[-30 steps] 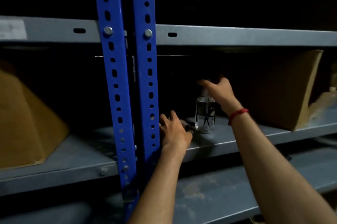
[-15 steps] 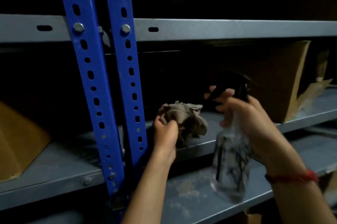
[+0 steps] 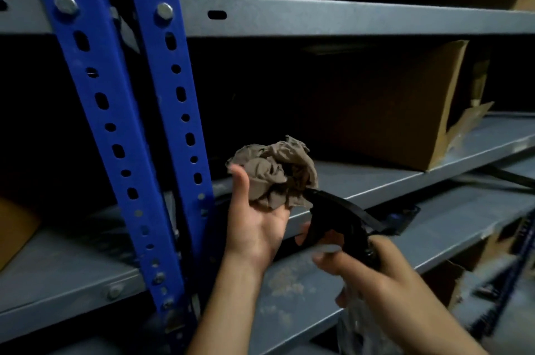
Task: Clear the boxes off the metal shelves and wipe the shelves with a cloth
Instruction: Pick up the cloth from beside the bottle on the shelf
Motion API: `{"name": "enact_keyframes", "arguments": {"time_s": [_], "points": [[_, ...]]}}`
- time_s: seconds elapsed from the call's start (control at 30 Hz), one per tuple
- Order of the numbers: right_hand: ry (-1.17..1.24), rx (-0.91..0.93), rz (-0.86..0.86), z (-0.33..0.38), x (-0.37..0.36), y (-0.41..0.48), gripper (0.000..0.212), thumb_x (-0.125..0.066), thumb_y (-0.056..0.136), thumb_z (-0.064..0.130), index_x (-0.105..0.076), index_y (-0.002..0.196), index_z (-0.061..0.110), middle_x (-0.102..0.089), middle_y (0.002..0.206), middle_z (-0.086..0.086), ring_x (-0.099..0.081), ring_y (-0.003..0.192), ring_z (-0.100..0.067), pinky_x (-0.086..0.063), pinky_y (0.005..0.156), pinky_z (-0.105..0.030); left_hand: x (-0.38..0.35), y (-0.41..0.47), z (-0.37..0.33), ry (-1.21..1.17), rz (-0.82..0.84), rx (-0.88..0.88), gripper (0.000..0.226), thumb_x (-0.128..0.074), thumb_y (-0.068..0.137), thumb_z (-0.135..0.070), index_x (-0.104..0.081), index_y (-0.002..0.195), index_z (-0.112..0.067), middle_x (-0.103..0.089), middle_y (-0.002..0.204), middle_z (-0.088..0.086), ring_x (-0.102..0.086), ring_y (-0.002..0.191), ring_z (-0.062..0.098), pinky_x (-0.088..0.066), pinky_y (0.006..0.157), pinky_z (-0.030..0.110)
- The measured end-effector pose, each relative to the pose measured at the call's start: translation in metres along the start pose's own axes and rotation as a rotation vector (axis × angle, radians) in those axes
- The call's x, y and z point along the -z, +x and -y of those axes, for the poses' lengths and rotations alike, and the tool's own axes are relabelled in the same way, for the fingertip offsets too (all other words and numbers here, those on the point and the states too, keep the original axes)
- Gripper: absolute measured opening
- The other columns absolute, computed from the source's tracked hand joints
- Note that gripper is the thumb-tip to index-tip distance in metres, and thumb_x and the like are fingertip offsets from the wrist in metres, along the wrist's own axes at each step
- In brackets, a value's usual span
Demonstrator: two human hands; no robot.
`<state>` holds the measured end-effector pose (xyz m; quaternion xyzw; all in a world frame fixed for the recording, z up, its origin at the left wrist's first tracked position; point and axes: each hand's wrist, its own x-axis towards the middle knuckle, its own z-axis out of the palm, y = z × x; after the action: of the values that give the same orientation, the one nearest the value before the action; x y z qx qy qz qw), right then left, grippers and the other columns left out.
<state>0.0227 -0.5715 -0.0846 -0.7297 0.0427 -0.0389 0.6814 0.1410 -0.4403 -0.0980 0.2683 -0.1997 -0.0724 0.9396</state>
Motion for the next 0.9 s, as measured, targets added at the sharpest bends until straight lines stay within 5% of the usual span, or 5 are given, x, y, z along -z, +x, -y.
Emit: {"name": "enact_keyframes", "arguments": {"time_s": [0.17,0.43,0.57,0.67,0.9], "points": [[-0.019,-0.03,-0.026,-0.002,-0.005,-0.012,0.017,-0.083,0.07,0.017,-0.067,0.07,0.023,-0.065,0.075,-0.002,-0.064,0.059,-0.015,-0.05,0.045,-0.019,-0.001,0.014,0.009,0.067,-0.224,-0.12,0.015,-0.055,0.09,-0.016,-0.069,0.097,-0.017,-0.073,0.094,0.006,-0.068,0.089,0.022,-0.055,0.076,0.035],[-0.178,0.096,0.073,-0.002,-0.006,-0.009,0.014,-0.07,0.065,0.033,-0.07,0.073,0.021,-0.052,0.062,-0.001,-0.051,0.058,-0.013,-0.052,0.06,-0.036,0.014,0.019,0.013,0.145,-0.127,-0.161,0.07,-0.067,0.061,-0.018,-0.051,0.127,-0.004,-0.057,0.113,0.015,-0.061,0.097,0.026,-0.056,0.067,0.035],[-0.148,0.105,0.1,-0.002,-0.003,-0.013,0.003,-0.07,0.076,0.028,-0.072,0.075,0.031,-0.052,0.067,-0.002,-0.05,0.062,-0.014,-0.048,0.061,-0.033,0.014,0.019,0.012,0.14,-0.078,-0.217,0.041,-0.061,0.066,-0.011,-0.056,0.106,-0.017,-0.058,0.113,0.013,-0.066,0.094,0.022,-0.056,0.065,0.033],[-0.176,0.092,0.062,-0.004,0.0,-0.012,0.04,-0.071,0.082,0.013,-0.069,0.07,0.051,-0.052,0.053,0.009,-0.051,0.055,-0.008,-0.048,0.059,-0.029,0.014,0.019,0.012,0.148,-0.044,-0.213,0.034,-0.059,0.067,-0.01,-0.058,0.099,-0.022,-0.06,0.11,0.012,-0.066,0.093,0.022,-0.056,0.065,0.032],[-0.233,0.098,0.053,-0.003,0.002,-0.013,0.029,-0.063,0.061,0.037,-0.067,0.082,0.019,-0.054,0.066,-0.003,-0.052,0.06,-0.012,-0.051,0.067,-0.055,0.019,0.017,0.013,0.191,-0.027,-0.149,0.039,-0.063,0.065,-0.014,-0.058,0.102,-0.025,-0.057,0.119,0.013,-0.065,0.099,0.024,-0.056,0.066,0.037]]}}
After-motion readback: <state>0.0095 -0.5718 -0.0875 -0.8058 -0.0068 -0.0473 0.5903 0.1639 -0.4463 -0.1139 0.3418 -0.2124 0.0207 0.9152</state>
